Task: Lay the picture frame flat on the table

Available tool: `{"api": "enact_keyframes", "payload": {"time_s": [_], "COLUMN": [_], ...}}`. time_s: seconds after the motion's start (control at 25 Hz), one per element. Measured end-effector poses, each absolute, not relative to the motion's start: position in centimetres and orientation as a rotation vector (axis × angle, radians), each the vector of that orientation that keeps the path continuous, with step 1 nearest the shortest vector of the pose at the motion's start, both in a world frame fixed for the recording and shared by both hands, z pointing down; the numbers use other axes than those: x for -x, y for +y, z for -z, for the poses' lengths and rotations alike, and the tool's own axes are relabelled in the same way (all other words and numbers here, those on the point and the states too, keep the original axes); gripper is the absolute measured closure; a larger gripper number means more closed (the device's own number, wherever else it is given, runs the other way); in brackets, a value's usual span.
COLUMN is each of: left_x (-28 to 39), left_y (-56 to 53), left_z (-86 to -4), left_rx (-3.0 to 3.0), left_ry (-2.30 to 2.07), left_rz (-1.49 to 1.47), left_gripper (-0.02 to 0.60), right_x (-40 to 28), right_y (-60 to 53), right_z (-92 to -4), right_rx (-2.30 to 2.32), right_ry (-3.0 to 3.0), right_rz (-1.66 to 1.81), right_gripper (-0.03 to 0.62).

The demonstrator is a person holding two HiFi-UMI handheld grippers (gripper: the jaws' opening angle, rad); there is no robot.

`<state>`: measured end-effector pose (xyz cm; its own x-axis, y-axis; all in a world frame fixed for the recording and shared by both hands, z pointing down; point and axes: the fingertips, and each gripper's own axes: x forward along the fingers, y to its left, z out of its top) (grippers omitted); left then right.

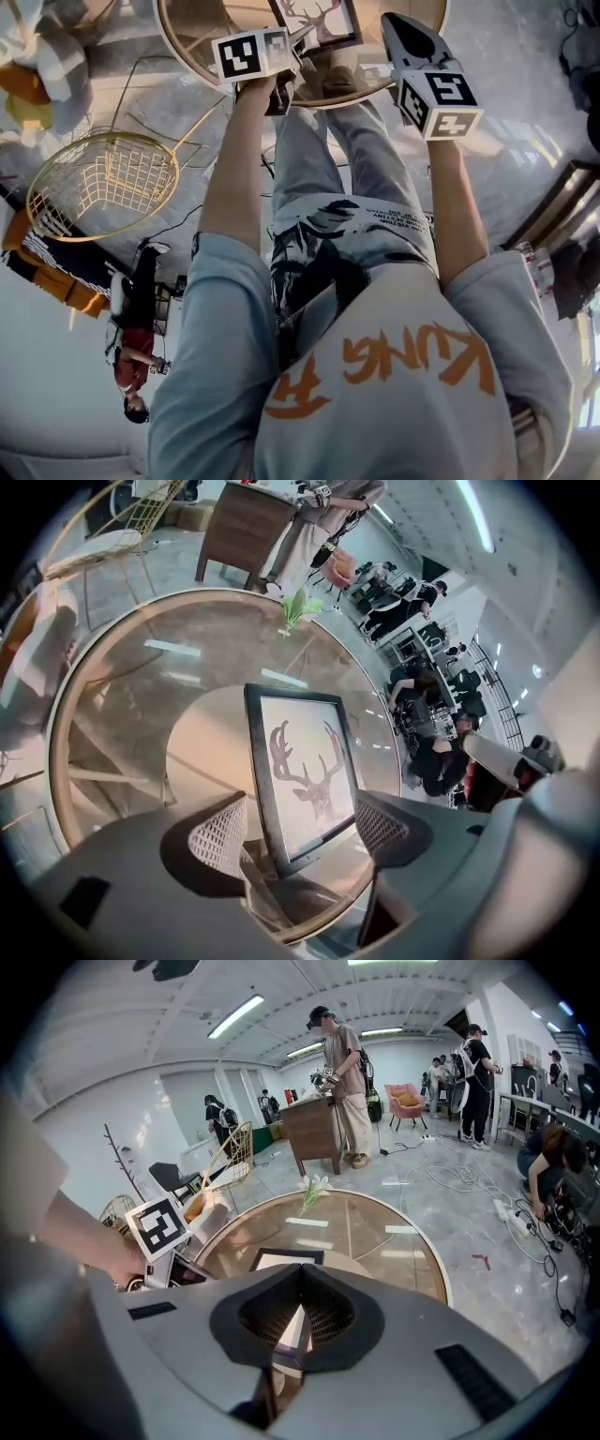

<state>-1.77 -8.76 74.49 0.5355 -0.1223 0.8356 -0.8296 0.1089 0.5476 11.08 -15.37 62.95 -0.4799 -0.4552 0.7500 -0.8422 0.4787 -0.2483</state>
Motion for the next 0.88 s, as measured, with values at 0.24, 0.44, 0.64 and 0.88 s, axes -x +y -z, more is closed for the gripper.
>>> {"api": "enact_keyframes", "payload": {"time_s": [0.24,0.44,0.64,0.88], "left_x": [1.8,1.3,1.4,1.0], "left_y": [-9.6,-11.1,-12.2,-11.8], "left_z": [-71.3,-66.7,-60.6,-53.7], "left_rx": [-1.453,-1.549,-1.627,-1.669], "left_ry": [-0.974,-1.051,-1.203,-1.345], "left_rz": [-0.535,-0.405,-0.289,-0.175], "left_gripper": [0.225,0.229,0.317,0.475], "right_x": [-10.4,-10.1,-9.4,-8.8], "right_y": [-15.4,-15.8,-16.2,-16.2], "right_z": [-60.8,-58.3,-54.5,-50.0], "right_rx": [-1.076,-1.084,-1.09,-1.089], "right_ry": [-2.152,-2.19,-2.253,-2.324], "right_rz": [-0.791,-0.762,-0.716,-0.668], "right_gripper": [0.595,0.595,0.595,0.595]}}
